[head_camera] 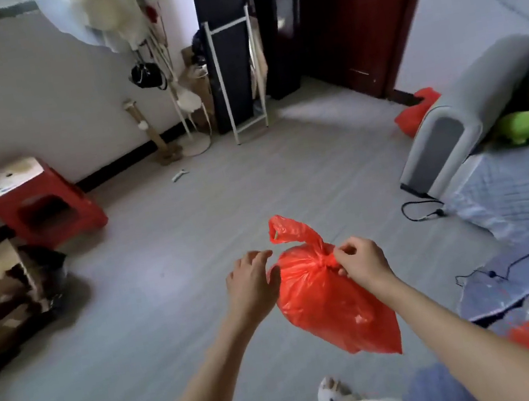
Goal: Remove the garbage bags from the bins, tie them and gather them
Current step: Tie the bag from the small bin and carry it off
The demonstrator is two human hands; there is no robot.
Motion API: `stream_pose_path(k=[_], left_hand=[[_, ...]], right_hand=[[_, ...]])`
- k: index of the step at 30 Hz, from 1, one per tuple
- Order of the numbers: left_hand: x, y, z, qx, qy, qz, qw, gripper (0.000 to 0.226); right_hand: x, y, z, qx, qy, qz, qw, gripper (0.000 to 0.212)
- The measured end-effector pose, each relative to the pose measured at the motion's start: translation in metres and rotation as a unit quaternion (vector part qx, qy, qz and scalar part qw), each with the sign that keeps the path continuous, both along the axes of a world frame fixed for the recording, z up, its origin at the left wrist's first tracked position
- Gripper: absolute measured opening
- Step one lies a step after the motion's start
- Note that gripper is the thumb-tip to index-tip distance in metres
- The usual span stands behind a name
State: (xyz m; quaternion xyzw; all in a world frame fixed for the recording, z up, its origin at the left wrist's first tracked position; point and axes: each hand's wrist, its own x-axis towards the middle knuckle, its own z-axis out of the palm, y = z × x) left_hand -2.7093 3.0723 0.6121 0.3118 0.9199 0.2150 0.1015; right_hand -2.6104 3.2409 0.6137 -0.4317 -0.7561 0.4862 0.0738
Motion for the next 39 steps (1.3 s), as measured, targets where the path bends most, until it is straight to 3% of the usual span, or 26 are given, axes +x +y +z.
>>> stream_pose_path(k=[14, 24, 33, 39], left_hand=[[-0.296, 0.417, 0.027, -0.001, 0.020, -0.111, 0.994, 0.039], [-0.503, 0.696, -0.019, -0.032, -0.008, -0.173, 0.984, 0.040], [-0.616, 0.974, -0.013, -0.061, -0.031, -0.273, 0.960, 0.041], [-0.662, 1.203, -0.046, -0.075, -0.038, -0.311, 0.947, 0.042]], right_hand=[[-0.256, 0.386, -0.002, -0.016, 0.015, -0.138, 0.990, 0.018], [-0.437, 0.652, -0.045, -0.056, 0.037, -0.238, 0.969, 0.021], [-0.535, 0.895, -0.030, -0.159, 0.115, -0.412, 0.890, 0.017], [-0.594, 1.104, -0.057, -0.240, 0.202, -0.444, 0.839, 0.018]])
